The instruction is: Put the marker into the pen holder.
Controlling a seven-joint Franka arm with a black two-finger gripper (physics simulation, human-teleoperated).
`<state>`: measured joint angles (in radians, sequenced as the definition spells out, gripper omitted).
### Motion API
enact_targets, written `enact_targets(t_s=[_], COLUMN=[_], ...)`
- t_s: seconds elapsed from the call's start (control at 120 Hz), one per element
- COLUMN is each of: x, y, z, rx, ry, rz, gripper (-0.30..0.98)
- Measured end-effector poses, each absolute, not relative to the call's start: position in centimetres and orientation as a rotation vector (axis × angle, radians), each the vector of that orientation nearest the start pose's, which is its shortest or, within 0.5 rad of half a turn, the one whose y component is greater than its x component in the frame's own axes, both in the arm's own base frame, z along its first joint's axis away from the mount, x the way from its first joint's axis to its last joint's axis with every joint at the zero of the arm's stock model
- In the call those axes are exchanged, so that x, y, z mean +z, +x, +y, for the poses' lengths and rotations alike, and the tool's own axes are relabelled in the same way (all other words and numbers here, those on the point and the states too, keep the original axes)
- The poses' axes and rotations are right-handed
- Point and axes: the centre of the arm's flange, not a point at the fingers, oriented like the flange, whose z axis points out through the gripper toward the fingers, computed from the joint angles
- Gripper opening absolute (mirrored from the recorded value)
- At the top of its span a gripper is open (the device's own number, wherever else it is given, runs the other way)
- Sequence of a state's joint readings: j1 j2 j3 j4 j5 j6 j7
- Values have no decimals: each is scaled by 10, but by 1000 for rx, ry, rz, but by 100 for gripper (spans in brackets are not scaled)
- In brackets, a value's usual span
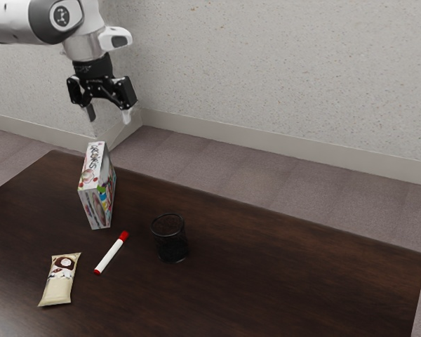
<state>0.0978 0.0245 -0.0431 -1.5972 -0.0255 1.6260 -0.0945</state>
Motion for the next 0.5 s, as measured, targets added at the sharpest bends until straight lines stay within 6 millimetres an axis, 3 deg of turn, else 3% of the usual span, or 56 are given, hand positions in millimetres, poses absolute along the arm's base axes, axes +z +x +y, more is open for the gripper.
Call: enact_targets(t_s=[0.142, 0.233, 0.325, 0.5], x=[598, 593, 579, 574], y=[563, 563, 563, 565], z=[66, 77, 72, 41], rx=[16, 32, 71, 68], ry=[-3143, -3137, -3133, -3137], rz=[-336, -364, -344, -257], gripper=[69, 69, 69, 69])
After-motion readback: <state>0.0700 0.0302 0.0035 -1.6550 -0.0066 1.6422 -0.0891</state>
